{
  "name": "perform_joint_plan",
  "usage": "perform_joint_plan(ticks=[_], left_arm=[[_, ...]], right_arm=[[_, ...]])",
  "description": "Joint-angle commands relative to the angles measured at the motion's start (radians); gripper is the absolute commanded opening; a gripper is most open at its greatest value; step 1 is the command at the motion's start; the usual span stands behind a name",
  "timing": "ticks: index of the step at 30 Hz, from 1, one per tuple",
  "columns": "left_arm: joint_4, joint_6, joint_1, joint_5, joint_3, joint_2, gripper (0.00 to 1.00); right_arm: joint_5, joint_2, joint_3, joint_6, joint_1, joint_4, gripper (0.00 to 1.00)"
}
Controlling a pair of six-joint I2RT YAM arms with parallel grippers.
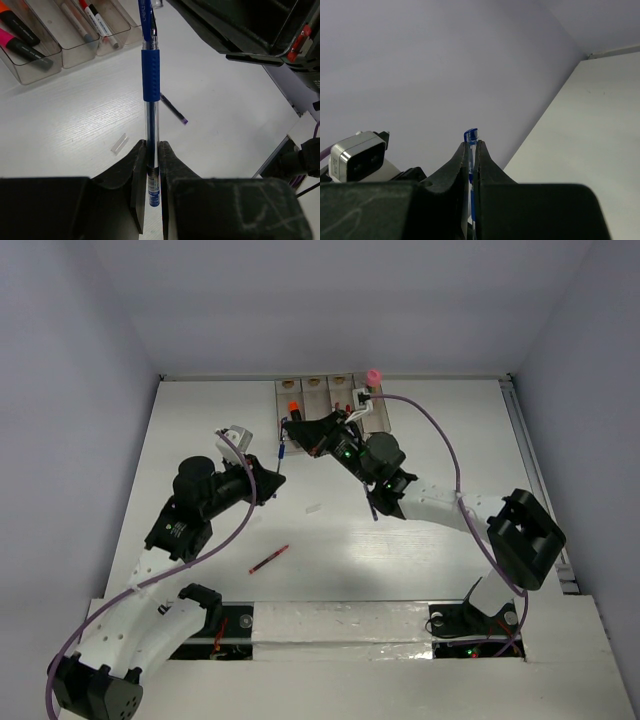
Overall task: Sort the stationery into containers
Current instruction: Close the pen cap on the pen.
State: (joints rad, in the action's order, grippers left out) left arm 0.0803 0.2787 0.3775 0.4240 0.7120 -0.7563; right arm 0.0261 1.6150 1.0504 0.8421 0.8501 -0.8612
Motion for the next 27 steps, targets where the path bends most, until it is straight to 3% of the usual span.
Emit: perform_joint_plan(ticks=[1, 22, 27], left_arm=[[-0.042, 0.008, -0.015, 0.004, 0.001, 0.017, 0.00], [-0.074, 0.042, -0.034, 0.013, -0.003, 0.057, 0.00], [-0.106, 0.059, -0.043, 0.027, 0.000, 0.052, 0.00]], right_arm=[[0.009, 0.002, 0.003, -0.011, 0.024, -0.073, 0.00], [0.072, 0.054, -0.064, -0.047, 0.110, -0.174, 0.00], [0.026, 0.062, -0.090, -0.061, 0.119, -0.182, 0.00]])
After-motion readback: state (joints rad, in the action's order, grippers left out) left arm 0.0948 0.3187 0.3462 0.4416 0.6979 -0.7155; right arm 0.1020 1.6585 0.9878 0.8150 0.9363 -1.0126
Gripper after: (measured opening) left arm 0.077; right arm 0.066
